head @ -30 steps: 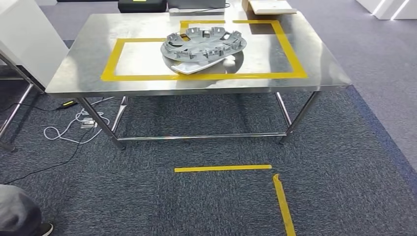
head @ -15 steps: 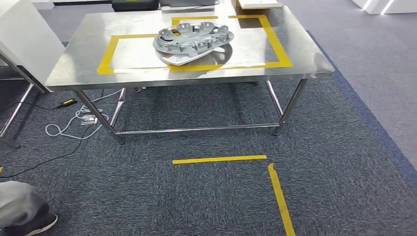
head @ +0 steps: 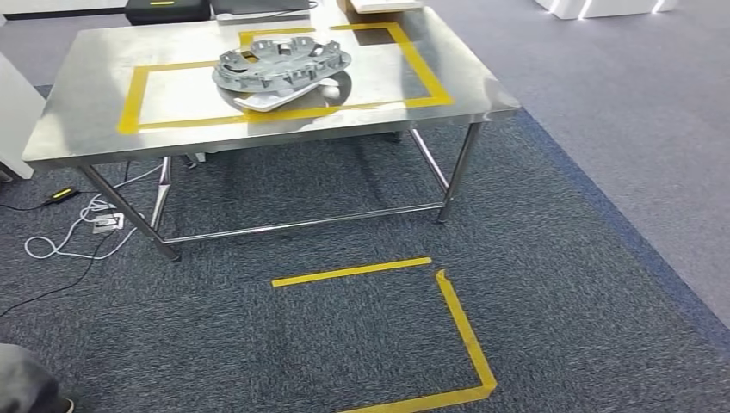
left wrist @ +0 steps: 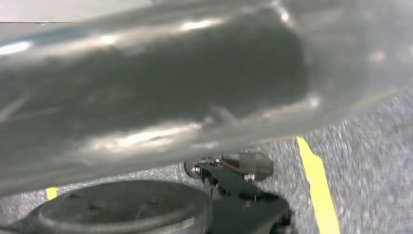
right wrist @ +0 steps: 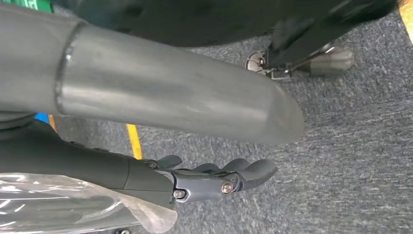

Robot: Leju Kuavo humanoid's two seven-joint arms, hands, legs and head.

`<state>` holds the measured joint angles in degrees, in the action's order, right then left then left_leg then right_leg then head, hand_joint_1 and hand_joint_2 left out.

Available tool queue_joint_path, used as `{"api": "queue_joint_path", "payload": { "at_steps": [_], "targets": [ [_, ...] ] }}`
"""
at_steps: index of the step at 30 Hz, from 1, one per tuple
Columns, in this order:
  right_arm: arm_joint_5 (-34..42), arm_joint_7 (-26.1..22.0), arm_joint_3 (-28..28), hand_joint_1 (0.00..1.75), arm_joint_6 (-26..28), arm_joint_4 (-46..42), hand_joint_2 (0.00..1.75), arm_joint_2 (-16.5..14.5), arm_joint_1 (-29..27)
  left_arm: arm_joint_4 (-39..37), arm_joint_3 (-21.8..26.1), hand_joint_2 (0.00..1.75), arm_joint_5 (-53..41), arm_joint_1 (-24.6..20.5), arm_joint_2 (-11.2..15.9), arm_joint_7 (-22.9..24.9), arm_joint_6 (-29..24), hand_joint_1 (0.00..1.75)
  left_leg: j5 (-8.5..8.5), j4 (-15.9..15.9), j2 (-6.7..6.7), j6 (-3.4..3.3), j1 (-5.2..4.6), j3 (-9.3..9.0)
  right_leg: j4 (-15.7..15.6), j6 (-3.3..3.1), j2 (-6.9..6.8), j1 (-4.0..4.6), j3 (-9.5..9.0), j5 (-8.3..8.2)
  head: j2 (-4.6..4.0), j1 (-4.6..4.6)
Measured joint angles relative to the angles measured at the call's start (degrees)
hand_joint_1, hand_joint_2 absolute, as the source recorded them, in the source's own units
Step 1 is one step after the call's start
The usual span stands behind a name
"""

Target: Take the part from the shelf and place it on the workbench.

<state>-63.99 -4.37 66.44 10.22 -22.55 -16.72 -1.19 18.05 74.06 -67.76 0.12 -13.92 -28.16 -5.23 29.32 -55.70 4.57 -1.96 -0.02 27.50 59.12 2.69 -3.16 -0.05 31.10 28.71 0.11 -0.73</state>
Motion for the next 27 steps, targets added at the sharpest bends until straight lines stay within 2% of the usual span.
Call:
{"api": "queue_joint_path", "payload": {
  "at_steps": [1, 2, 4, 5, 6, 8, 9, 10, 11, 12, 13, 15, 16, 17, 18, 19, 20, 21, 22, 23, 24, 25, 26, 27],
  "targets": [
    [-0.19, 0.03, 0.03, 0.00, -0.30, 0.02, 0.00, 0.01, 0.11, 0.00, -0.26, 0.00, -0.49, 0.08, 0.06, -0.15, 0.43, 0.00, 0.08, -0.22, 0.47, 0.27, -0.21, 0.07, -2.21, -0.38, -0.88, 0.13, -1.17, -0.33, 0.00, 0.06],
    [-0.40, 0.08, 0.07, 0.00, -0.55, 0.05, 0.00, 0.01, 0.18, 0.00, -0.52, 0.00, -0.84, 0.14, 0.13, -0.32, 0.76, 0.00, 0.10, -0.40, 0.98, 0.55, -0.42, 0.17, -2.97, -0.77, -1.21, 0.28, -1.44, -0.22, 0.00, 0.12],
    [-0.84, 0.19, 0.19, 0.00, -0.82, 0.22, 0.00, 0.02, 0.07, 0.04, -0.94, 0.00, -1.16, 0.19, 0.25, -0.82, 1.11, 0.00, 0.26, -0.66, 1.75, 1.04, -0.47, 0.27, -3.01, -1.58, -0.16, 0.19, -1.08, -0.50, 0.00, 0.25],
    [-1.07, 0.22, 0.27, 0.00, -0.81, 0.33, 0.00, 0.02, 0.00, 0.08, -1.05, 0.00, -1.27, 0.18, 0.30, -1.08, 1.22, 0.00, 0.87, -1.22, 1.16, 1.35, -0.40, 0.46, -3.05, -1.94, 0.39, 0.08, -0.96, -0.68, 0.00, 0.31],
    [-1.28, 0.21, 0.35, 0.00, -0.79, 0.44, 0.00, 0.02, -0.03, 0.13, -1.12, 0.00, -1.48, 0.21, 0.33, -1.33, 1.29, 0.00, 2.09, -2.71, 0.01, 1.66, -0.26, 1.02, -3.15, -2.31, 0.94, -0.05, -0.85, -0.89, 0.00, 0.43],
    [-1.76, 0.01, 0.49, 0.00, -0.72, 0.64, 0.00, 0.02, 0.10, 0.19, -1.25, 0.00, -2.33, 0.46, 0.47, -1.71, 1.41, 0.00, 5.92, -9.19, -2.83, 2.14, 0.04, 3.71, -3.20, -2.85, 2.22, -0.14, -0.58, -1.22, 0.00, 0.67],
    [-2.00, -0.17, 0.56, 0.00, -0.70, 0.72, 0.00, 0.02, 0.17, 0.19, -1.36, 0.00, -2.79, 0.67, 0.58, -1.86, 1.55, 0.00, 7.61, -13.13, -3.53, 2.24, 0.14, 5.42, -3.17, -3.00, 2.96, -0.10, -0.42, -1.32, 0.00, 0.70],
    [-2.25, -0.35, 0.61, 0.00, -0.72, 0.80, 0.00, 0.02, 0.18, 0.20, -1.47, 0.00, -3.20, 0.92, 0.69, -1.98, 1.75, 0.00, 8.45, -16.07, -3.83, 2.27, 0.18, 6.72, -3.13, -3.08, 3.74, -0.07, -0.31, -1.38, -0.01, 0.69],
    [-2.47, -0.50, 0.66, 0.00, -0.75, 0.86, 0.00, 0.02, 0.13, 0.21, -1.57, 0.00, -3.48, 1.14, 0.79, -2.06, 2.03, 0.00, 8.13, -17.15, -3.96, 2.23, 0.19, 7.26, -3.06, -3.11, 4.52, -0.05, -0.25, -1.42, -0.01, 0.69],
    [-2.71, -0.61, 0.72, 0.00, -0.81, 0.91, 0.00, 0.02, 0.08, 0.29, -1.61, 0.00, -3.67, 1.32, 0.85, -2.09, 2.32, 0.00, 6.65, -15.90, -4.13, 2.11, 0.19, 6.81, -2.98, -3.10, 5.29, -0.04, -0.24, -1.44, -0.01, 0.69],
    [-2.96, -0.66, 0.78, 0.00, -0.94, 0.95, 0.00, 0.02, 0.04, 0.42, -1.60, 0.00, -3.91, 1.50, 0.89, -2.00, 2.62, 0.00, 4.36, -12.74, -4.63, 1.91, 0.19, 5.55, -2.87, -3.08, 6.07, -0.04, -0.25, -1.46, 0.00, 0.69],
    [-3.70, -0.65, 0.99, 0.00, -1.31, 1.05, 0.00, 0.01, 0.13, 0.85, -1.53, 0.00, -4.61, 1.80, 0.93, -1.35, 3.25, 0.00, 0.51, -5.53, -7.41, 1.42, 0.35, 2.86, -2.53, -2.86, 7.51, -0.03, 0.06, -1.53, 0.00, 0.67],
    [-4.17, -0.58, 1.12, 0.00, -1.50, 1.10, 0.00, 0.00, 0.22, 1.17, -1.44, 0.00, -5.11, 1.94, 0.93, -0.72, 3.57, 0.00, -0.26, -3.20, -8.72, 1.27, 0.43, 2.10, -2.30, -2.64, 8.14, -0.04, 0.43, -1.62, 0.00, 0.67],
    [-4.83, -0.44, 1.27, 0.00, -1.67, 1.15, 0.00, -0.01, 0.24, 1.57, -1.32, 0.00, -5.80, 2.06, 0.91, 0.01, 3.87, 0.00, -0.32, -2.21, -9.56, 1.16, 0.45, 1.92, -2.15, -2.29, 8.75, -0.11, 0.91, -1.78, 0.00, 0.64],
    [-5.55, -0.26, 1.39, 0.00, -1.77, 1.20, 0.00, -0.01, 0.23, 2.03, -1.20, 0.00, -6.67, 2.19, 0.87, 0.74, 4.09, 0.00, -0.21, -1.85, -9.53, 1.04, 0.43, 1.93, -2.07, -1.87, 9.39, -0.16, 1.33, -1.99, 0.00, 0.64],
    [-6.18, -0.11, 1.48, 0.00, -1.83, 1.24, 0.00, 0.05, 0.14, 2.40, -1.14, 0.00, -7.53, 2.29, 0.82, 1.33, 4.22, 0.00, -0.31, -1.64, -8.87, 0.87, 0.53, 2.00, -2.08, -1.49, 9.88, -0.26, 1.75, -2.14, 0.00, 0.66],
    [-6.77, 0.03, 1.55, 0.00, -1.86, 1.32, 0.00, 0.09, 0.05, 2.75, -1.11, 0.00, -8.47, 2.39, 0.80, 1.80, 4.31, 0.00, -0.53, -1.39, -8.17, 0.59, 0.64, 2.01, -1.80, -1.11, 9.55, -0.23, 2.19, -1.94, 0.00, 0.58],
    [-7.15, 0.10, 1.56, 0.00, -1.89, 1.45, 0.00, 0.14, 0.08, 3.00, -1.13, 0.00, -9.28, 2.48, 0.77, 2.15, 4.39, 0.00, -0.77, -1.10, -7.37, 0.29, 0.79, 1.98, -0.69, -0.79, 8.53, -0.14, 2.89, -1.10, 0.00, 0.37],
    [-7.43, 0.10, 1.56, 0.00, -1.92, 1.57, 0.00, 0.21, 0.19, 3.19, -1.14, 0.00, -9.89, 2.62, 0.75, 2.48, 4.54, 0.00, -0.95, -0.85, -6.43, 0.05, 0.91, 1.97, 1.64, -0.50, 7.10, -0.08, 4.08, 0.40, 0.00, 0.15],
    [-7.70, 0.07, 1.56, 0.00, -1.95, 1.72, 0.00, 0.25, 0.34, 3.37, -1.14, 0.00, -10.36, 2.79, 0.77, 2.77, 4.75, 0.00, -1.01, -0.81, -5.49, -0.08, 0.80, 2.00, 5.18, -0.21, 5.41, -0.07, 5.68, 2.40, 0.00, -0.08],
    [-8.05, -0.02, 1.56, 0.00, -1.97, 1.89, 0.00, 0.33, 0.48, 3.49, -1.12, 0.00, -10.67, 2.96, 0.78, 3.00, 5.03, 0.00, -1.03, -0.81, -4.50, -0.14, 0.72, 2.06, 9.21, 0.05, 4.39, -0.17, 7.46, 4.33, 0.00, -0.23],
    [-8.44, -0.12, 1.55, 0.00, -1.98, 2.06, 0.00, 0.44, 0.56, 3.59, -1.07, 0.00, -10.80, 3.10, 0.81, 3.21, 5.30, 0.00, -1.03, -0.83, -3.53, -0.13, 0.66, 2.09, 12.53, 0.28, 3.84, -0.28, 8.85, 5.57, 0.00, -0.22],
    [-8.89, -0.24, 1.55, 0.00, -1.97, 2.27, 0.00, 0.58, 0.56, 3.68, -1.00, 0.00, -10.91, 3.14, 0.85, 3.37, 5.52, 0.00, -1.02, -0.84, -2.66, -0.12, 0.63, 2.11, 14.13, 0.45, 3.52, -0.38, 9.35, 5.80, 0.00, -0.22],
    [-9.33, -0.35, 1.54, 0.00, -1.95, 2.50, 0.00, 0.74, 0.51, 3.75, -0.92, 0.00, -11.02, 3.06, 0.91, 3.53, 5.67, 0.00, -1.00, -0.85, -1.97, -0.09, 0.62, 2.11, 13.31, 0.54, 3.26, -0.46, 8.64, 4.93, 0.00, -0.23]
  ]
}}
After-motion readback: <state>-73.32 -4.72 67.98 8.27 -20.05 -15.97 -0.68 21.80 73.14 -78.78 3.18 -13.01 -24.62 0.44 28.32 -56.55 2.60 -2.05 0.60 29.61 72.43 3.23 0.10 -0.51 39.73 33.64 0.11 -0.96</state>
